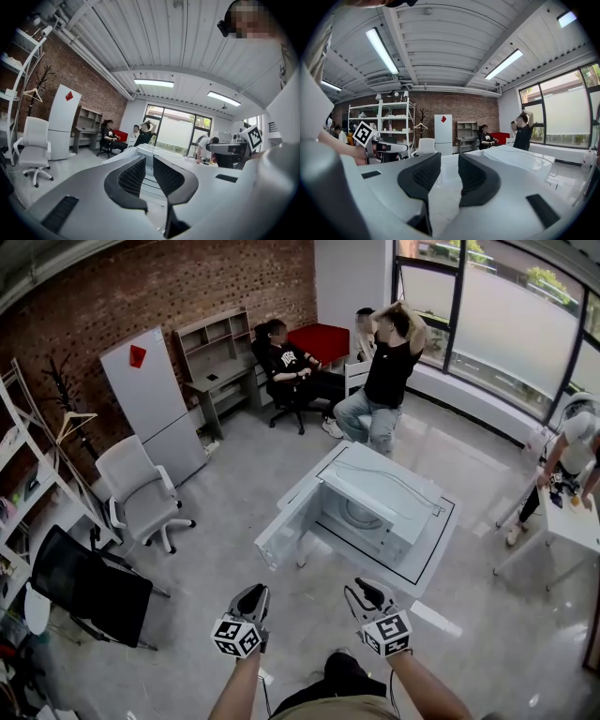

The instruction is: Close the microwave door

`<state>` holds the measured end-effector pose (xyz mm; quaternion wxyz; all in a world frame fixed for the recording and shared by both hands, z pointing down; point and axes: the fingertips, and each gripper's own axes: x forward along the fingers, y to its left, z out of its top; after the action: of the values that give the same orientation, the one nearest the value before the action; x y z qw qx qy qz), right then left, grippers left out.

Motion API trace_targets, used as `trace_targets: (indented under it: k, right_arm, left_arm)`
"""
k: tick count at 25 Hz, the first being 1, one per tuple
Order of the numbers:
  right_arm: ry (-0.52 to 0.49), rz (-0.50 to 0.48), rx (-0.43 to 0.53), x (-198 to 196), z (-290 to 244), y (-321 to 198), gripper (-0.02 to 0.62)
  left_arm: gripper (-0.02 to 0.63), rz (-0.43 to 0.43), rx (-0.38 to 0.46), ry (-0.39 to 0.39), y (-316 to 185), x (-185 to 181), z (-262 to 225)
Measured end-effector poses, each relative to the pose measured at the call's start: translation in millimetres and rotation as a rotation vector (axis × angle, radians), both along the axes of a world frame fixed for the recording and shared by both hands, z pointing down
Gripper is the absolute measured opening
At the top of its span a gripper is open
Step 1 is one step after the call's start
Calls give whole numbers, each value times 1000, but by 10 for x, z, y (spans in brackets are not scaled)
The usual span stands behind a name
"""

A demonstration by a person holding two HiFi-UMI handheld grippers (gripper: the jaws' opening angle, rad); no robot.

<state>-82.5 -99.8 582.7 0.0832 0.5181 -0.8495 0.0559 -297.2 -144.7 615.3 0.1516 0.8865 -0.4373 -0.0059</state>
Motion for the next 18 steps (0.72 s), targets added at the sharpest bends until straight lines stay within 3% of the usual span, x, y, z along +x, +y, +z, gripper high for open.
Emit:
trace_targets:
  k: [9,18]
  right_arm:
    - [5,-14,0,75,19,-342,104]
    - [27,-83,3,124,15,-947,104]
  left_arm:
    - [74,-19,-32,-18,-385,-36,139]
    - [112,-46,-112,-110,-1058,-99,629]
